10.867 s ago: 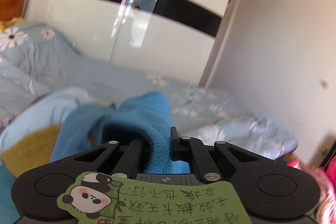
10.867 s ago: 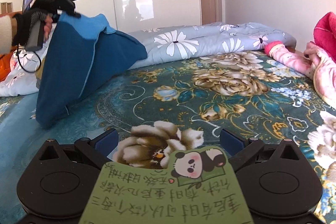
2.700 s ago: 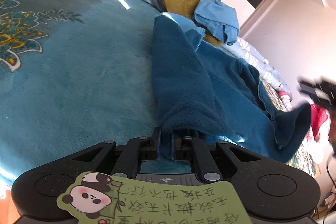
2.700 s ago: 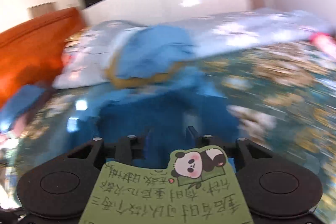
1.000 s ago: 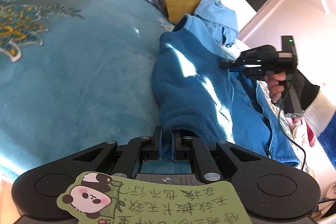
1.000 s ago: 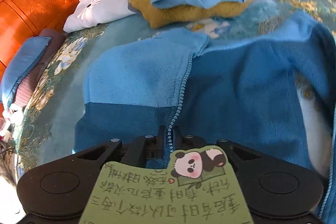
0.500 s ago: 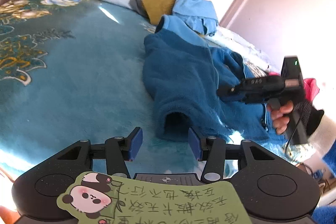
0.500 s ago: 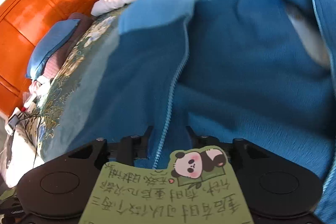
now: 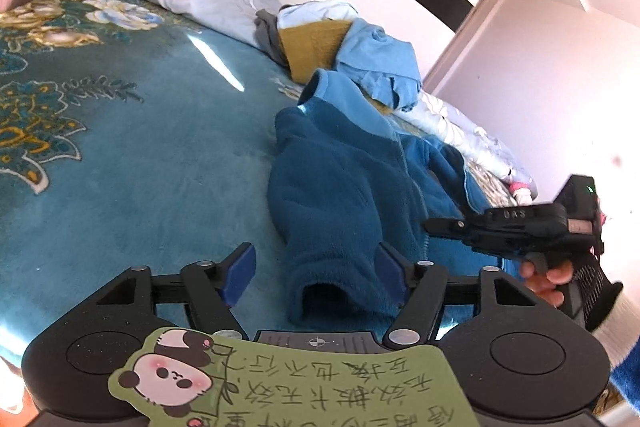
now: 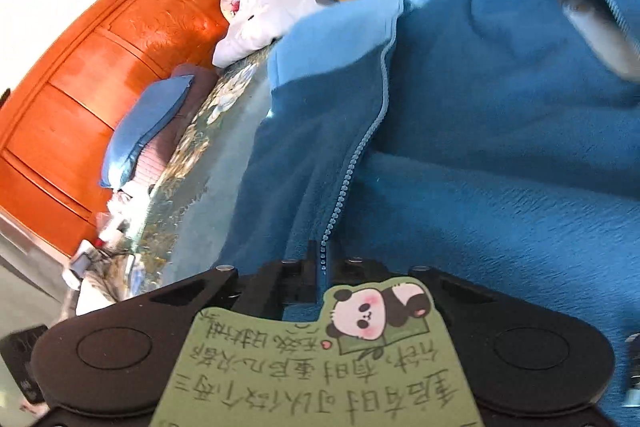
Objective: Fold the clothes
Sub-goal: 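Regrasp the jacket edge with the left tool and straighten it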
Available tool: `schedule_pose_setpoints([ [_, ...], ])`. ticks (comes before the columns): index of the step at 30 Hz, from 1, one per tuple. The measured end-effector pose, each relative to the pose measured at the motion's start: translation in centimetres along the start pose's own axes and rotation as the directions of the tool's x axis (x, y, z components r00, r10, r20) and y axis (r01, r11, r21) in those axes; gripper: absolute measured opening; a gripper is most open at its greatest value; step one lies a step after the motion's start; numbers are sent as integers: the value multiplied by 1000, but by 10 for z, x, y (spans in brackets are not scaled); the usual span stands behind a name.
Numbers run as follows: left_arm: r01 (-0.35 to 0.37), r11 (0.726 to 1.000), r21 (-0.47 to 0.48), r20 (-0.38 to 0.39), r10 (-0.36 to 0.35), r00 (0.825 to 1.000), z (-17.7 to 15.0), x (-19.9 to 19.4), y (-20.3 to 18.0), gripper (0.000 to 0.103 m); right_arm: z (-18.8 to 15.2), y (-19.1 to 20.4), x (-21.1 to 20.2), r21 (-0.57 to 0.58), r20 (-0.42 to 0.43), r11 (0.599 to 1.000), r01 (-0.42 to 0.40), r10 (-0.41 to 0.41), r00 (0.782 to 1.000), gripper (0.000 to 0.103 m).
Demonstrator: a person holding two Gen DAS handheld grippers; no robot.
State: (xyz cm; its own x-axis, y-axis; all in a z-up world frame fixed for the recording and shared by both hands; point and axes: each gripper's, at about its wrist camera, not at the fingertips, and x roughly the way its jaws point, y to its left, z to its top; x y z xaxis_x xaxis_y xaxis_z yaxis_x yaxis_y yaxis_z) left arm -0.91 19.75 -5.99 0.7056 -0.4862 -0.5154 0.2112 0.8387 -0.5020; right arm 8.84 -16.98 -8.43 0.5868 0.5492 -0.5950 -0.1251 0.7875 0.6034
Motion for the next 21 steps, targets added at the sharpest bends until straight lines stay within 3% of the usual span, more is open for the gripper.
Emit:
schedule_pose_setpoints([
  [8, -5, 998, -62, -26, 3, 1000, 4, 20, 5, 68, 2, -13, -20, -3, 38, 997, 72, -71, 997, 2],
  [21, 50, 998, -43, -130, -55, 990, -1, 65, -12, 67, 1, -19, -30, -43, 37, 986, 164, -162, 986, 3],
])
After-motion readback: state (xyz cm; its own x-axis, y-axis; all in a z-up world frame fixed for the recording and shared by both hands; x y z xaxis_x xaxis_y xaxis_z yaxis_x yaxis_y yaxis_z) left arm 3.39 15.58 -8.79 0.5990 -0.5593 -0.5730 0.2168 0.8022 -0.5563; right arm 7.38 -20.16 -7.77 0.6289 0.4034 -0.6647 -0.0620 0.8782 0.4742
